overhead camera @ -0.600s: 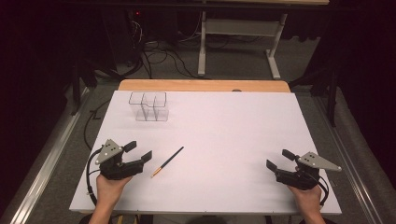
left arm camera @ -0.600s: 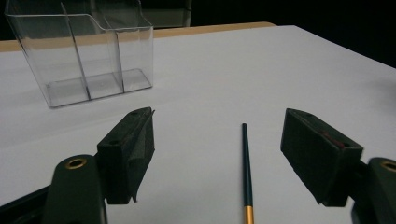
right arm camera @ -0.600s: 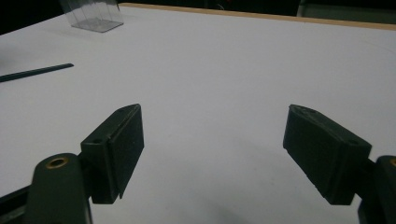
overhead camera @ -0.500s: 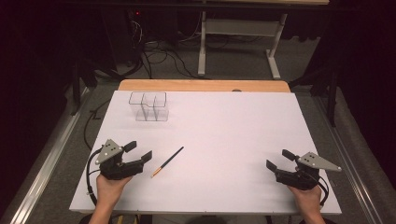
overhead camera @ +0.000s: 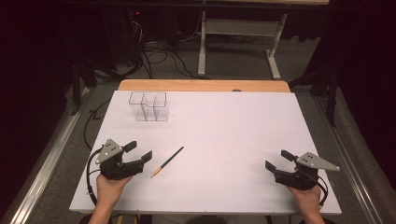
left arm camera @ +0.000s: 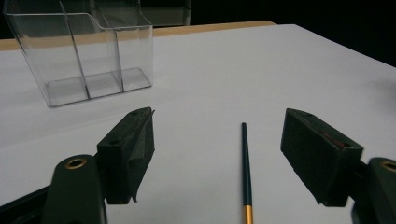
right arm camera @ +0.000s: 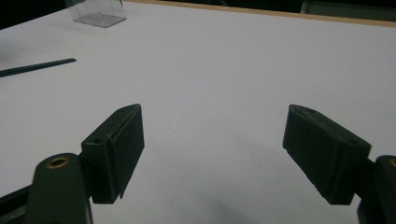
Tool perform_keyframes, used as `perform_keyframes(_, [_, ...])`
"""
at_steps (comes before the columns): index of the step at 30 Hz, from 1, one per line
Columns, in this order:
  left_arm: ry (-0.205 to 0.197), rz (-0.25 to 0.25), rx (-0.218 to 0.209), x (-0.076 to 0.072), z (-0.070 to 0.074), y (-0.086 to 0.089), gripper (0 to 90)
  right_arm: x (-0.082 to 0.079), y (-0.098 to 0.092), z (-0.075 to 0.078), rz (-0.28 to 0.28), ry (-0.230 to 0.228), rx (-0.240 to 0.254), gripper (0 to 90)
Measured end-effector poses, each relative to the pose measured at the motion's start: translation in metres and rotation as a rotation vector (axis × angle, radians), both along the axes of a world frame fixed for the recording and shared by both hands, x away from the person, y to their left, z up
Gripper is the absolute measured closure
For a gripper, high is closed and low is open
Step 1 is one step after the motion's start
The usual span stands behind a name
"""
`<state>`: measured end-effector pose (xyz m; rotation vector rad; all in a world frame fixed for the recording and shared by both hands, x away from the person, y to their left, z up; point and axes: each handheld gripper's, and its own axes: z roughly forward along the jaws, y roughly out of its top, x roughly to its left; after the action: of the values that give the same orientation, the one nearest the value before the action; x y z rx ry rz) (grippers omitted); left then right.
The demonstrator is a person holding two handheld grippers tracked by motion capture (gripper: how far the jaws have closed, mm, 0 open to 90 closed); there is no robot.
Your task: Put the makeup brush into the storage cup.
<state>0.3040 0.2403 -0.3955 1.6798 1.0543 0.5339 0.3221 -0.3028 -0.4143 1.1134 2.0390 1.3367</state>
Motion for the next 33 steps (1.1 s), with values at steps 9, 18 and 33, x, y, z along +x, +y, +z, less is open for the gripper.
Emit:
perform_keyframes(9, [-0.001, 0.000, -0.003, 0.0000, 0.0014, -0.0007, 25.9, -0.0001, 0.0010, -0.0007, -0.001, 0.009, -0.006, 23.0])
perform_keyframes(18, [0.002, 0.000, -0.006, 0.0006, 0.0013, -0.0009, 25.8, 0.0000, 0.0021, -0.0008, 0.009, 0.008, -0.010, 23.6])
perform_keyframes(33, [0.005, -0.003, -0.013, 0.0073, 0.0033, -0.0073, 25.9, 0.0004, 0.0028, -0.0014, 0.009, 0.021, -0.007, 23.6])
